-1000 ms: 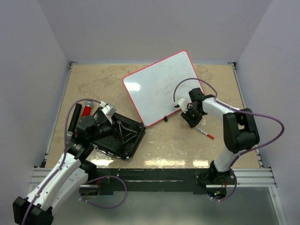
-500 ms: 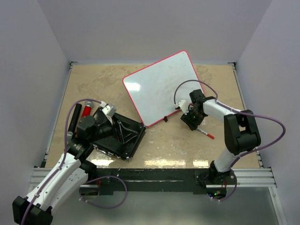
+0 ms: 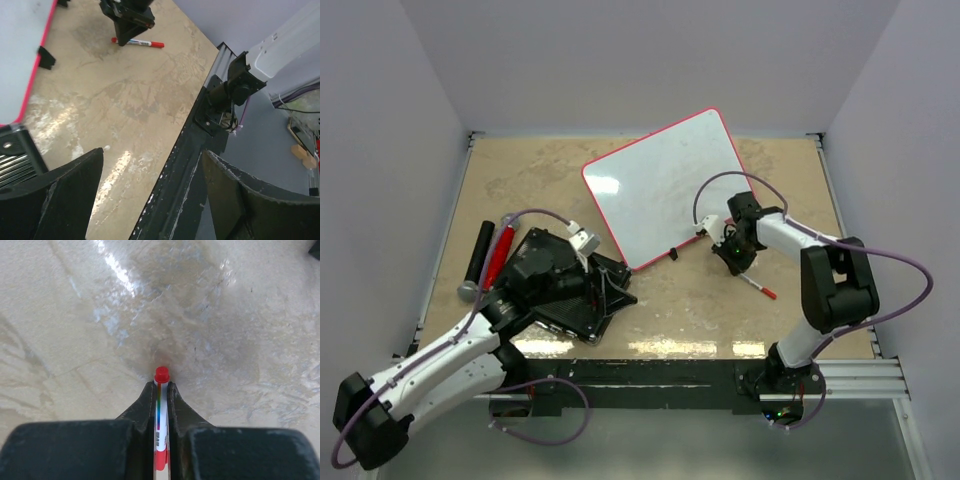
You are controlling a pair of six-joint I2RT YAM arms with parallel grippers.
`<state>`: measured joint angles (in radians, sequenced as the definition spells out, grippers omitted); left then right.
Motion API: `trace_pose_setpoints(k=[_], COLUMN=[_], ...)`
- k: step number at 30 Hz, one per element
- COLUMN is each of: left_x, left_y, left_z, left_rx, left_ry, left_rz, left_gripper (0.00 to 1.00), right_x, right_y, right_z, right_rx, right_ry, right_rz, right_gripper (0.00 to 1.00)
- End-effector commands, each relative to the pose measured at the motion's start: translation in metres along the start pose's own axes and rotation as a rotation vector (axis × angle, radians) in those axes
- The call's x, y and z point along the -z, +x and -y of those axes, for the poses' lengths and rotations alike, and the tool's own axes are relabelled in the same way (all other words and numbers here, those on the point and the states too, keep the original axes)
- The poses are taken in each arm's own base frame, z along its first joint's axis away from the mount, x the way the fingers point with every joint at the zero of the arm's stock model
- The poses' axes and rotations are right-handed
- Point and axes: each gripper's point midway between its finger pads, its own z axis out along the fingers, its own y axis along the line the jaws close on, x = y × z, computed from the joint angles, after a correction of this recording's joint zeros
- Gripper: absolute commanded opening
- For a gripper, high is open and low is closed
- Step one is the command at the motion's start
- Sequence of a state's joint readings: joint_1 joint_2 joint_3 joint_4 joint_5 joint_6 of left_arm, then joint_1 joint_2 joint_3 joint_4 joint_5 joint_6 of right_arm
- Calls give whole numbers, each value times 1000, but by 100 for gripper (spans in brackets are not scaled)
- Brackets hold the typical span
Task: Write a sentence on the whiteboard
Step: Pass from the right arm to the left
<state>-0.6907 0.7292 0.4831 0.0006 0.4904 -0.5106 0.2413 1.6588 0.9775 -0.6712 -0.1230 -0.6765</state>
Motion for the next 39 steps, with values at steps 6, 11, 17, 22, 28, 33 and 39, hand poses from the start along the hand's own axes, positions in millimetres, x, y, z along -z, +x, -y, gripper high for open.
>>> trace_pose_setpoints(k=[6,11,17,22,28,33,39], left_x=[-68,-95,-119,-128,-139,-159,-198], left_y=[-18,-31,-36,-37,-39,-41,-53], left_z=[44,54,59,61,61,64,49], left_rx=[-66,-77,-82,-89,-91,-67,-4], left_ry=[60,81,104,112,109,120,27], left_rz=[41,86,135,174,199,212,251], left_gripper=[84,84,84,85,85,85,78], right_x=[85,132,180,194,206,203,214], right_y=[-43,-72,-106,-123,-114,-111,-113], right_z=[6,-9,-28,-39,-26,-20,-25], right_rx=[11,32,2,-70,-198,-288,-332], right_ry=[-45,-92,-208,-344,-457,-478,-479], right_rz=[317,520,741,854,957,985,1028], right_gripper=[0,0,0,0,0,0,0])
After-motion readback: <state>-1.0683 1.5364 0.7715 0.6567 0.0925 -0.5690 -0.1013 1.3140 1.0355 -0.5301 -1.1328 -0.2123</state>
